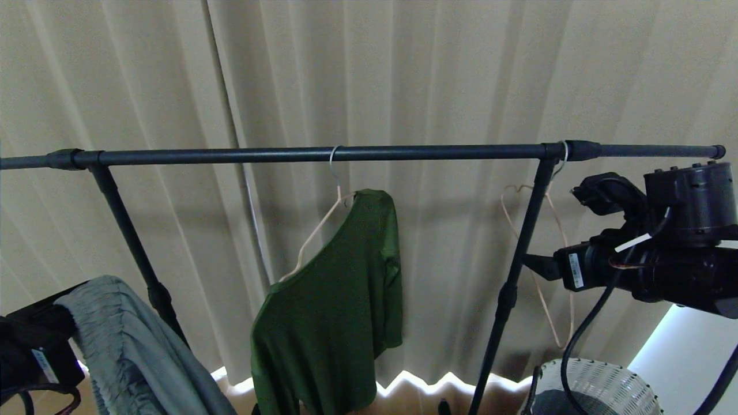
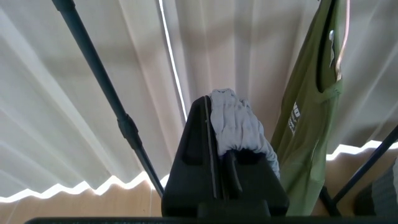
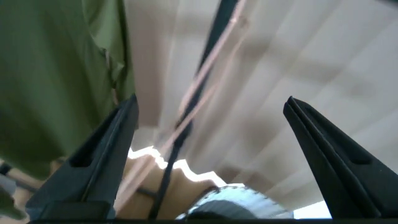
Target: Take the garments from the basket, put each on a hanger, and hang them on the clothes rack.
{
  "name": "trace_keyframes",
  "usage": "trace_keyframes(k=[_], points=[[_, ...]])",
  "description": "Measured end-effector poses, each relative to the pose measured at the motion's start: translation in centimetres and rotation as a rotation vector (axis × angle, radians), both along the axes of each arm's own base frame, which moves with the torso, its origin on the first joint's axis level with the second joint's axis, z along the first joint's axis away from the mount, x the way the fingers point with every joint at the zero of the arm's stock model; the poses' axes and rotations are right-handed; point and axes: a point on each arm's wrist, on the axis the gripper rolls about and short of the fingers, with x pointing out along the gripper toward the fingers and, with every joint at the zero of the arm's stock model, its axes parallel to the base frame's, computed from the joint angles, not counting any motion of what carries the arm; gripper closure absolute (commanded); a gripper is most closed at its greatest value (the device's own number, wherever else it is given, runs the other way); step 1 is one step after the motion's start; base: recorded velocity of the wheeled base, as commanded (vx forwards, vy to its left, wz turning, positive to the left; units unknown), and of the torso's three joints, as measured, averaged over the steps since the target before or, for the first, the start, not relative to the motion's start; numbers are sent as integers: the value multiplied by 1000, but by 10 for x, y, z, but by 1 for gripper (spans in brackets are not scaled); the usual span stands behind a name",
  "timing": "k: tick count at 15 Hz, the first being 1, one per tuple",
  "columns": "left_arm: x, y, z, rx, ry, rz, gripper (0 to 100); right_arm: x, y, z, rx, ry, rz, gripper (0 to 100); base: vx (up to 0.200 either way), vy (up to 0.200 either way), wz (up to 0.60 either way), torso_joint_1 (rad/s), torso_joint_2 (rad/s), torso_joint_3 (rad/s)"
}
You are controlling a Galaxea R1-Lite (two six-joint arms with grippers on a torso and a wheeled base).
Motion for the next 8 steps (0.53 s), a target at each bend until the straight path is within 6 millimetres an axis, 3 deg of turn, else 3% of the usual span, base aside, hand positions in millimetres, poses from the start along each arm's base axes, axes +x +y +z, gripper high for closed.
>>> trace_keyframes(k=[4, 8], points=[[0, 0, 0, 0, 1, 0, 100, 16, 3, 2, 7, 24, -140, 0, 0, 0, 0, 0, 0, 0], [0, 0, 0, 1, 1, 0, 100, 18, 3, -2, -3, 34, -152, 0, 0, 0, 0, 0, 0, 0]])
